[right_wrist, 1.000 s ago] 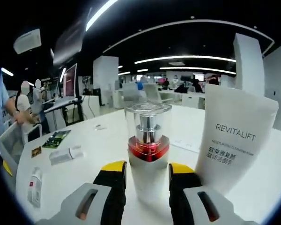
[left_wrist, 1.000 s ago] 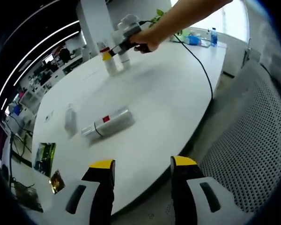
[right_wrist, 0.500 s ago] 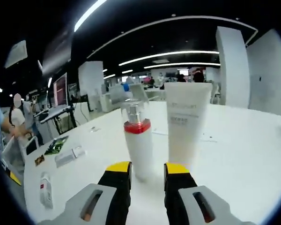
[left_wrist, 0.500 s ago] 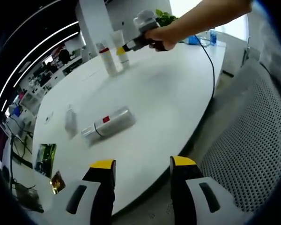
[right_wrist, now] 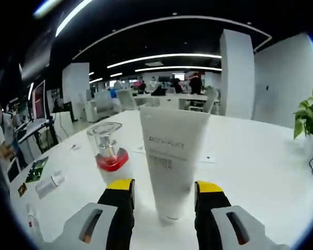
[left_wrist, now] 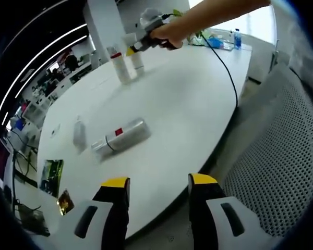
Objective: Arrange the skincare products in the storage area until every visible bottle or jar stands upright without overlapping.
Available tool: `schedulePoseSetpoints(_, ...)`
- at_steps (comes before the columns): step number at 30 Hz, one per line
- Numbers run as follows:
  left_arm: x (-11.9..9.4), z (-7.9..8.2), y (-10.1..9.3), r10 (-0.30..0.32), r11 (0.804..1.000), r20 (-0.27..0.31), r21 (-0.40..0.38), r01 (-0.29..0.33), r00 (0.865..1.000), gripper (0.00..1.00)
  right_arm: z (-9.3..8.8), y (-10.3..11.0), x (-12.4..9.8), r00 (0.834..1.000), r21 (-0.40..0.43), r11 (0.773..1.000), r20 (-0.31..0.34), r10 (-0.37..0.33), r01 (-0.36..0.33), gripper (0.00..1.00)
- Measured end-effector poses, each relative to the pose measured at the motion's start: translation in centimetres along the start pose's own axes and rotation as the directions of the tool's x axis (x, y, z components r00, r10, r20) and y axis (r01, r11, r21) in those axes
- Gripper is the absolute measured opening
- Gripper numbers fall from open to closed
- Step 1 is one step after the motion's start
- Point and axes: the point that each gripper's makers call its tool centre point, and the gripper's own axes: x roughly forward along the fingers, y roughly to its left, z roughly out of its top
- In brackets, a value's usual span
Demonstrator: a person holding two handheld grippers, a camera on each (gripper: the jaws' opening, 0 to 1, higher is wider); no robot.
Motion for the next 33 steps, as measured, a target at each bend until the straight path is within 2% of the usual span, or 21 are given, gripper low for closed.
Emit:
schedulePoseSetpoints(1,0.0,0.0,0.0,0.0,1.0,0.001,-0.001,0.0,1.0,0.4,0.1,-0.4,0.2,1.0,-0.02,0.999,-0.004,-0.031,0.031,0.4)
schedulePoseSetpoints(3,0.0,0.1,0.0,0.002,1.0,0.002,-0.002,-0.002,1.0,0.4,0.2,-0.6,0.6,0.999,-0.001,0.999,-0.003,-0.044,0.044,0.41)
schedulePoseSetpoints(10,-0.1,0.0,0.1,0.004,1.0,0.001,-0.001,-0.004,1.0,0.39,0.1,-1.8,0.8,0.999,-0.022,0.999,-0.013,-0.049,0.049,0.3)
schedulePoseSetpoints(18,-0.1,0.1,0.1,0.002,1.0,0.003,0.001,-0.002,1.0,0.38,-0.1,-1.5,0.4,0.999,-0.016,0.999,-0.014,-0.037,0.037,0.3)
schedulePoseSetpoints(33,-0.1,0.1,0.1,0.005,1.0,0.003,0.003,-0.005,1.0,0.37,-0.5,0.7,-0.1,0.999,0.007,1.0,-0.047,0.002,-0.002,0.3)
